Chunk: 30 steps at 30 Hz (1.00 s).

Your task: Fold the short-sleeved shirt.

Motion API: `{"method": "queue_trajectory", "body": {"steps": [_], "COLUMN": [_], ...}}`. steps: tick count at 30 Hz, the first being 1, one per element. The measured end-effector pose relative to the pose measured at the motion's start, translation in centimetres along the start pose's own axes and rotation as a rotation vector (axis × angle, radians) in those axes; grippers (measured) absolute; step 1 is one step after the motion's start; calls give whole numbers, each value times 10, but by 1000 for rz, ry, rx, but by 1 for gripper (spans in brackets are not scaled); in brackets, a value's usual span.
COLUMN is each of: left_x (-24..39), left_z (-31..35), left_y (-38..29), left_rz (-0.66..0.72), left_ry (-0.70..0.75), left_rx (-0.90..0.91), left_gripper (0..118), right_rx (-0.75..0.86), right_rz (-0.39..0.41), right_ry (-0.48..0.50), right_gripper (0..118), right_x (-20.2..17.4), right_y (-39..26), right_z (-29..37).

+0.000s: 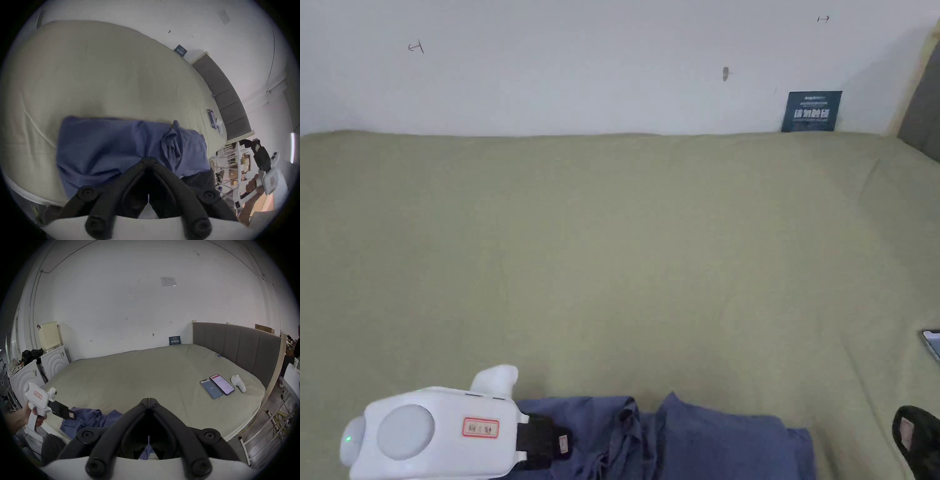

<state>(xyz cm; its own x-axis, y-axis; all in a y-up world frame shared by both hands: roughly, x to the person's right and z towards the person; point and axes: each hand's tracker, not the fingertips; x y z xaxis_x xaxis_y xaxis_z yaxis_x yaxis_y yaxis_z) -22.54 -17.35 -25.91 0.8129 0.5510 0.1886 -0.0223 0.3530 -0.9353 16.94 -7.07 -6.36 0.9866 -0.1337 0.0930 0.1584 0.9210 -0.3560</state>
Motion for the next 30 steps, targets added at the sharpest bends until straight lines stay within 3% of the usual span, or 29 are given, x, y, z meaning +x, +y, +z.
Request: {"method": "queue_trajectory", "body": {"steps": [7, 11, 18, 22, 24, 25, 26, 27, 28, 30], "left_x": [10, 6, -42, -92, -107, -113, -117, -120, -117, -122], "left_z": [-75, -45, 69, 86, 82, 79, 74, 66, 57, 41], "left_y": [-38, -26, -8, -3, 2, 3, 4, 4, 6, 8], "left_rz": [-20, 5, 58, 149, 153, 157, 144, 147, 151, 175], "left_ry": [-39, -57, -37, 28, -5, -33, -64, -72, -73, -108], "left_rx": [-95, -62, 141, 129, 99, 79, 60, 35, -1, -14], "left_gripper": [0, 0, 0, 0, 1, 10, 33, 86, 113, 115], "right_rx": [-14, -29, -41, -48, -50, -53, -55, -54, -55, -60], "right_rz": [26, 39, 67, 84, 94, 99, 102, 105, 107, 113], "right_ry": [15, 22, 64, 92, 97, 98, 100, 97, 95, 93], "right_gripper": [0, 0, 0, 0, 0, 0, 0, 0, 0, 0], "right_x": [-11, -15, -34, -46, -51, -53, -55, -56, -57, -59], "right_y": [3, 4, 4, 4, 4, 4, 4, 4, 5, 6], "right_z": [-1, -6, -17, -21, -22, -22, -23, -22, -22, -23]}}
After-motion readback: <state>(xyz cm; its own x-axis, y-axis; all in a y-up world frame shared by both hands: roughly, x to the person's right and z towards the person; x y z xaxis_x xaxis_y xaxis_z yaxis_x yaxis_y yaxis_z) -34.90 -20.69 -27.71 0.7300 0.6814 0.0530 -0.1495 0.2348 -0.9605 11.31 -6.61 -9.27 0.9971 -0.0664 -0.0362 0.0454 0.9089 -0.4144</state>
